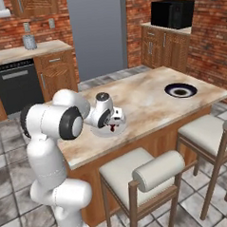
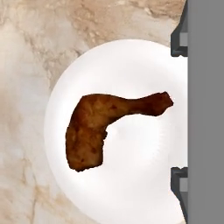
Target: Transport the chicken drumstick and bell pepper to the fridge. Place the chicken drumstick on the rack containing meat and place the bell pepper on the rack containing the vegetable, ensuring meats and vegetables are on different racks.
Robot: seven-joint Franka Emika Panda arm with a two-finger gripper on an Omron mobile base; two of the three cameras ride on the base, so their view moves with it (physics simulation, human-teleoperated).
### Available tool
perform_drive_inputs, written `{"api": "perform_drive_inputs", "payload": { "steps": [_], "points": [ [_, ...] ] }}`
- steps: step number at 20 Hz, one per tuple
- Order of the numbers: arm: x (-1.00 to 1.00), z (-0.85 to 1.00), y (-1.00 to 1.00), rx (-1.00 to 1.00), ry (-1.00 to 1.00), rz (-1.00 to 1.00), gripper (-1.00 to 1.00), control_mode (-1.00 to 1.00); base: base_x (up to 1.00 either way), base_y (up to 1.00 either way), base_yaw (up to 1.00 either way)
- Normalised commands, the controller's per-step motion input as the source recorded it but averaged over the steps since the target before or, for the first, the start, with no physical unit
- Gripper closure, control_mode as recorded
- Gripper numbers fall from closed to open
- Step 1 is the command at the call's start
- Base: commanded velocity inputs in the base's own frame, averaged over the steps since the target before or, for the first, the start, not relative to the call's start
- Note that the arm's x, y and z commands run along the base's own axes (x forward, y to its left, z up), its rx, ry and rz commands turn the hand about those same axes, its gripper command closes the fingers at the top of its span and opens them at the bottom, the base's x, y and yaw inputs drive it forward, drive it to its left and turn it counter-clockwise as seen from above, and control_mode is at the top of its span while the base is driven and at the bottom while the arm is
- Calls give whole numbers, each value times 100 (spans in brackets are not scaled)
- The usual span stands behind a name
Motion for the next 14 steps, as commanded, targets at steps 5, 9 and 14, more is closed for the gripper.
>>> {"api": "perform_drive_inputs", "payload": {
  "steps": [5,9,14],
  "points": [
    [39,-17,0,3,6,0,-100,-100,0,0,0],
    [26,-34,0,4,4,0,-100,-100,0,0,0],
    [6,-38,0,3,1,0,-100,-100,0,0,0]
  ]
}}
